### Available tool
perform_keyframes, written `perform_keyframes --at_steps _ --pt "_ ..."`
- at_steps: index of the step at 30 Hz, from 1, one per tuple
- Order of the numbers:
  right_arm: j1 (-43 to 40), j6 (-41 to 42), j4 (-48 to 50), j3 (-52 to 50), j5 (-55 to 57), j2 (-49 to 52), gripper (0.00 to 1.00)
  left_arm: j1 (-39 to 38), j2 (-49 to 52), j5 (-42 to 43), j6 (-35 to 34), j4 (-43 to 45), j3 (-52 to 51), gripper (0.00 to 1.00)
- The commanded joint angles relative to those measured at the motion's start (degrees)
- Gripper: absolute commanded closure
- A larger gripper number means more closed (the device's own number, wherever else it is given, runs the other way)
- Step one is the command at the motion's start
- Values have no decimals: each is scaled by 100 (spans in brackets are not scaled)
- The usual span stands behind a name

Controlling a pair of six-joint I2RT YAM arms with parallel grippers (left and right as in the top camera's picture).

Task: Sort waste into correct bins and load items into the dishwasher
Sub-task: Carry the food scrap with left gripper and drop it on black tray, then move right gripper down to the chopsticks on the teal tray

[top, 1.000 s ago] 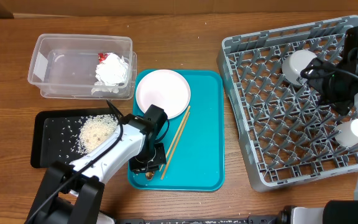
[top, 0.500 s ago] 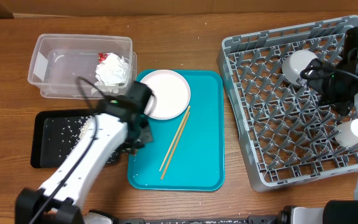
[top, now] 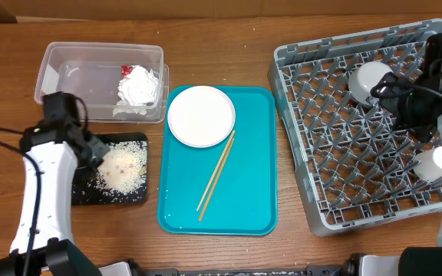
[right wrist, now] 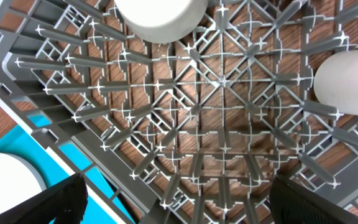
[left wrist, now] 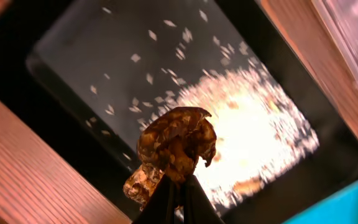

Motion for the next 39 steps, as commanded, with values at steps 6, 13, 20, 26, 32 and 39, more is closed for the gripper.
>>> perform_keyframes --at_steps 6,13,20,26,32,39 --pt "-11 -17 0 31 -33 -4 4 297 669 -828 116 332 39 96" --pt "-11 -17 -39 31 -33 -4 4 297 1298 -848 116 501 39 94" --pt "-11 -17 -59 31 -33 -4 4 297 1558 -841 249 522 42 82" --pt "-11 -22 -59 31 -28 -4 4 297 1537 -505 619 229 450 55" --pt "-4 -155 -57 31 -111 -4 4 280 1191 629 1073 -498 1488 51" --pt "525 -815 142 31 -1255 -7 4 -11 310 1679 1947 -1130 1641 41"
